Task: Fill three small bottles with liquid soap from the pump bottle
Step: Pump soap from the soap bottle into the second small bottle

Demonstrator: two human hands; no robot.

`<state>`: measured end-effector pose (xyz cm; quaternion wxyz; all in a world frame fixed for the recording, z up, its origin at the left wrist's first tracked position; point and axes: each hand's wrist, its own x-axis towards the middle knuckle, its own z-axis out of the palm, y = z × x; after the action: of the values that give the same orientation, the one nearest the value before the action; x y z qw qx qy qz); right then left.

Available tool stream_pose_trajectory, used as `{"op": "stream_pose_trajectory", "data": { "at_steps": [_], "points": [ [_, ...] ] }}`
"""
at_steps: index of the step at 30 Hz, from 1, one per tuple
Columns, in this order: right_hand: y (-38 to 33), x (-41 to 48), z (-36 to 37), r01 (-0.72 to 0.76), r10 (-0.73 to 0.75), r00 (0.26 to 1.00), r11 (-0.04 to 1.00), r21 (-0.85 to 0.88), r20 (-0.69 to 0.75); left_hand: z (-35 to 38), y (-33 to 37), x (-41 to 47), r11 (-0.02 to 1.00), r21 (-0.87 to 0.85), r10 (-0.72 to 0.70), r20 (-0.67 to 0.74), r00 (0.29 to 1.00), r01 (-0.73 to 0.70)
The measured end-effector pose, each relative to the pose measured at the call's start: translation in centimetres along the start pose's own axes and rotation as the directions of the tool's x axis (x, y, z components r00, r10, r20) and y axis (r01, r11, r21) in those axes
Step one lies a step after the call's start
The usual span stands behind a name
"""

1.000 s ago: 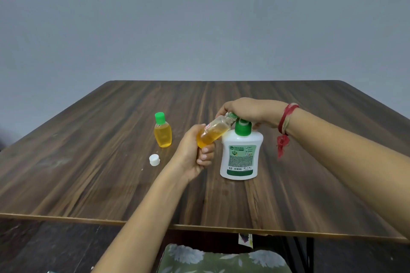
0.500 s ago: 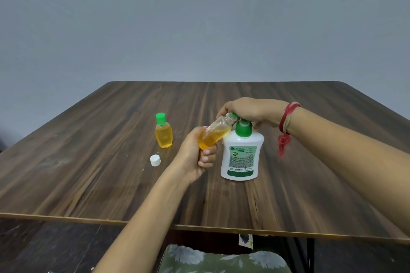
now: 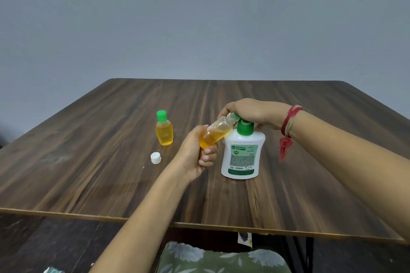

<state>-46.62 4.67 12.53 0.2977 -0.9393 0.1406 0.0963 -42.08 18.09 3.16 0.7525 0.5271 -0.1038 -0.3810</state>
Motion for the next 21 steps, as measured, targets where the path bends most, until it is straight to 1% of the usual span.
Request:
{"op": "stream_pose_trajectory", "data": {
  "at_steps": [2, 8, 13, 21],
  "points": [
    [0.02, 0.01, -0.20, -0.004, 0.004, 1.000, 1.000, -0.013, -0.002, 0.16, 0.14, -0.04, 1.000, 0.004, 0.002, 0.001, 1.000, -0.002],
    [0.26, 0.39, -0.18, -0.020, 0.021, 1.000, 0.999, 0.045, -0.023, 0.16, 0.45, 0.10, 1.000, 0.009, 0.015, -0.005, 1.000, -0.015],
    [0.07, 0.02, -0.45, -0.016, 0.016, 1.000, 1.000, 0.006, -0.009, 0.26, 0.27, 0.09, 1.000, 0.013, 0.004, -0.008, 1.000, -0.003],
    [0.10, 0.05, -0.04, -0.020, 0.020, 1.000, 1.000, 0.004, -0.013, 0.13, 0.11, 0.13, 1.000, 0.016, -0.002, -0.002, 1.000, 0.002]
  ]
}}
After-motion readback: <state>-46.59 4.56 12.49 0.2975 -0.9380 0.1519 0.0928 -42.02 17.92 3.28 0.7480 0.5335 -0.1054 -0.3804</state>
